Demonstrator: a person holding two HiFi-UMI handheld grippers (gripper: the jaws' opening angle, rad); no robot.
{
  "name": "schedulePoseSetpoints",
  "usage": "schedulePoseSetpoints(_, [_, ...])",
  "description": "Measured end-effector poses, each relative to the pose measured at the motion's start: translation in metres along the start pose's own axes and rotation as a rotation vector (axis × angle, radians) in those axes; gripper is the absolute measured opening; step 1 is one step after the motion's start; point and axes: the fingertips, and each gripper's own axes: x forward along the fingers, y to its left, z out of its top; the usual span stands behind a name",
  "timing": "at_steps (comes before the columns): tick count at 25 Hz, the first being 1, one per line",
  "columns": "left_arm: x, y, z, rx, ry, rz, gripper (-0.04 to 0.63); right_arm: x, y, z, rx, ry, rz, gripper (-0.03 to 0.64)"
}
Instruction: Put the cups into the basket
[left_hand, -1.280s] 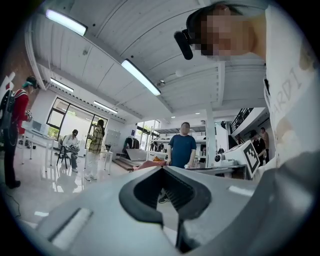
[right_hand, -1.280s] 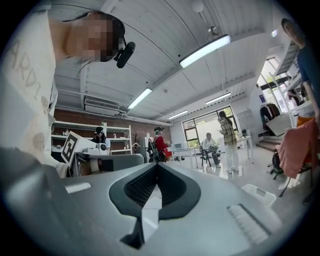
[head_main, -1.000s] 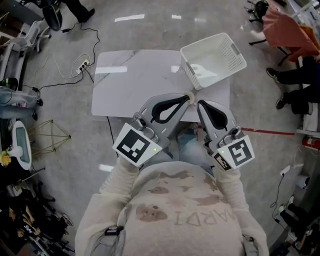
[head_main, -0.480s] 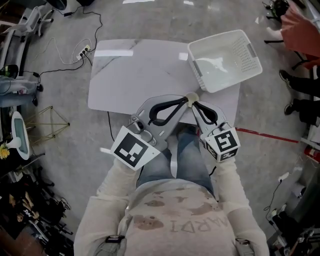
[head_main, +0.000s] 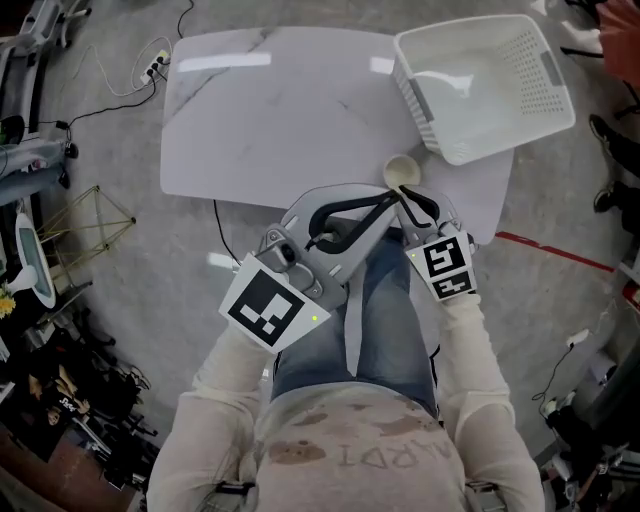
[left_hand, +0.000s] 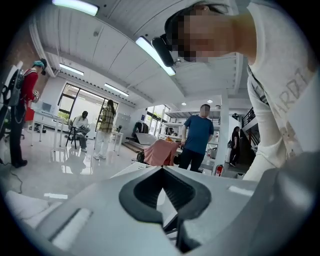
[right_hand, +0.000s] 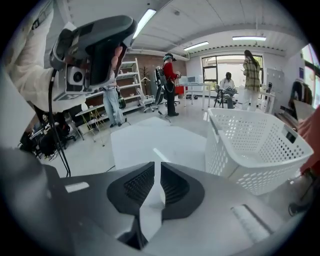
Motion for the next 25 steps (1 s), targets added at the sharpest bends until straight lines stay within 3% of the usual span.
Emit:
schedulePoseSetpoints(9, [-0.001, 0.002, -0.057, -0.036, 0.037, -0.022, 0.002, 0.049, 0.001, -0.062, -0.104, 0.159, -0.002, 0.069])
schedulePoseSetpoints(18, [-0.006, 0.007, -0.065, -0.039, 0.041, -0.005, 0.002, 0.078, -0.006, -0.093, -0.296, 0.374, -0.048, 0.074])
schedulePoseSetpoints(25, [-0.011, 0.008, -0.072, -0.036, 0.060, -0.003, 0.002, 0.091, -0.005, -0.102, -0.311, 0.416, -0.040, 0.055])
